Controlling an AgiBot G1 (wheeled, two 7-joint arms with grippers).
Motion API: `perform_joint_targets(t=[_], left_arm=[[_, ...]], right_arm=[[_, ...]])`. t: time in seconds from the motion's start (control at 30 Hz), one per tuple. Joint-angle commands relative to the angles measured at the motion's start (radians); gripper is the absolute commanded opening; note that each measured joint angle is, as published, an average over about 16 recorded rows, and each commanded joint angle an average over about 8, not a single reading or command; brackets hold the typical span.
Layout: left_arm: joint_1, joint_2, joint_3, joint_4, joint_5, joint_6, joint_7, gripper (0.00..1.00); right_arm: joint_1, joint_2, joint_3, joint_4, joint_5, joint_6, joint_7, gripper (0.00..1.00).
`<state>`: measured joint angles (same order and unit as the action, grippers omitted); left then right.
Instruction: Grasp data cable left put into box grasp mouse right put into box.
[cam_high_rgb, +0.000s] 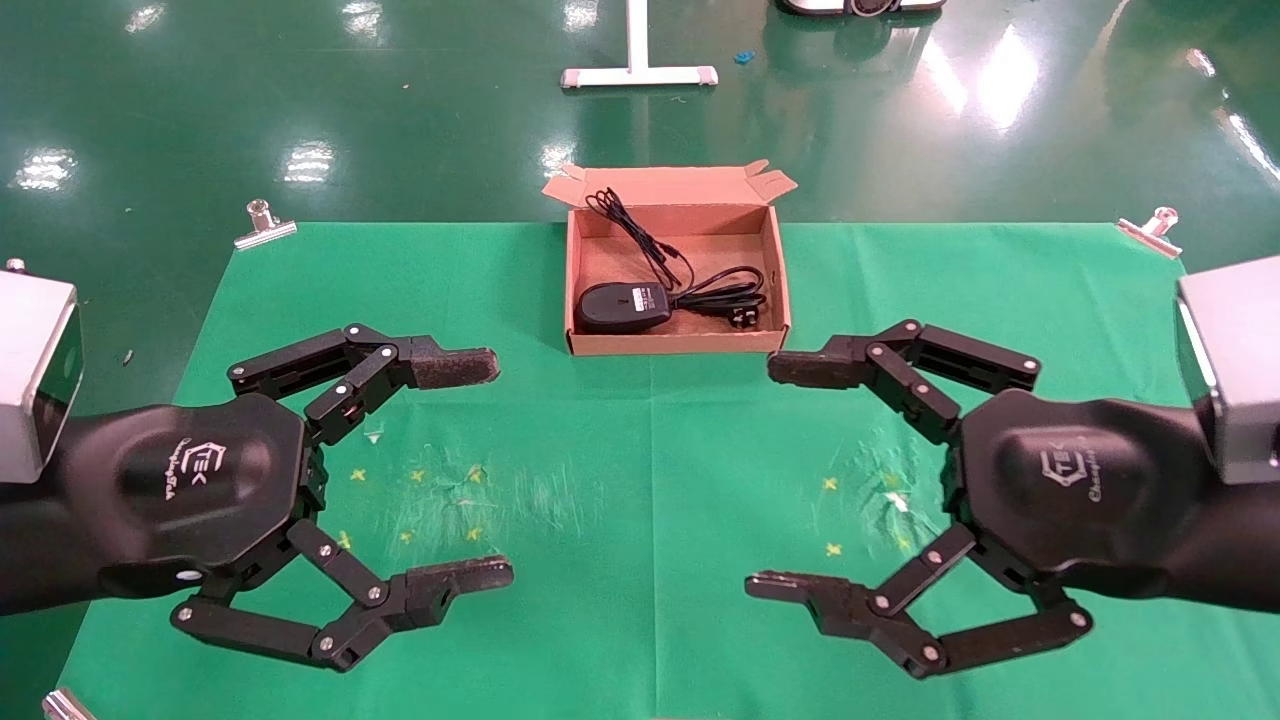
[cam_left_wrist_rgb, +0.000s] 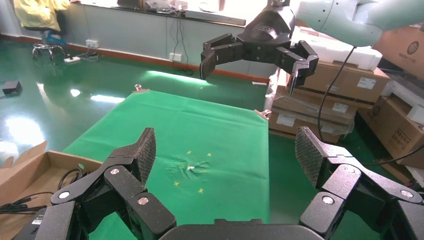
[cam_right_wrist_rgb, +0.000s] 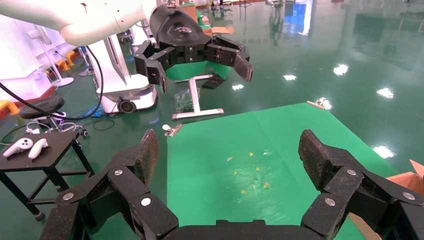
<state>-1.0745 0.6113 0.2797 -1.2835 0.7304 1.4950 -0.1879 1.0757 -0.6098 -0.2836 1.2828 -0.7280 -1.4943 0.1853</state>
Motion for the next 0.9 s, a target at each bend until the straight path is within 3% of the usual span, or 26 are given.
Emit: perform_joint_targets(t=[0.03,0.9], left_arm=[[0.000,0.000,0.000,0.000,0.000,0.000,0.000,1.00],[0.000,0.000,0.000,0.000,0.001,0.000,0.000,1.00]], right_arm=[[0.000,0.000,0.000,0.000,0.000,0.000,0.000,1.00],[0.000,0.000,0.000,0.000,0.000,0.000,0.000,1.00]])
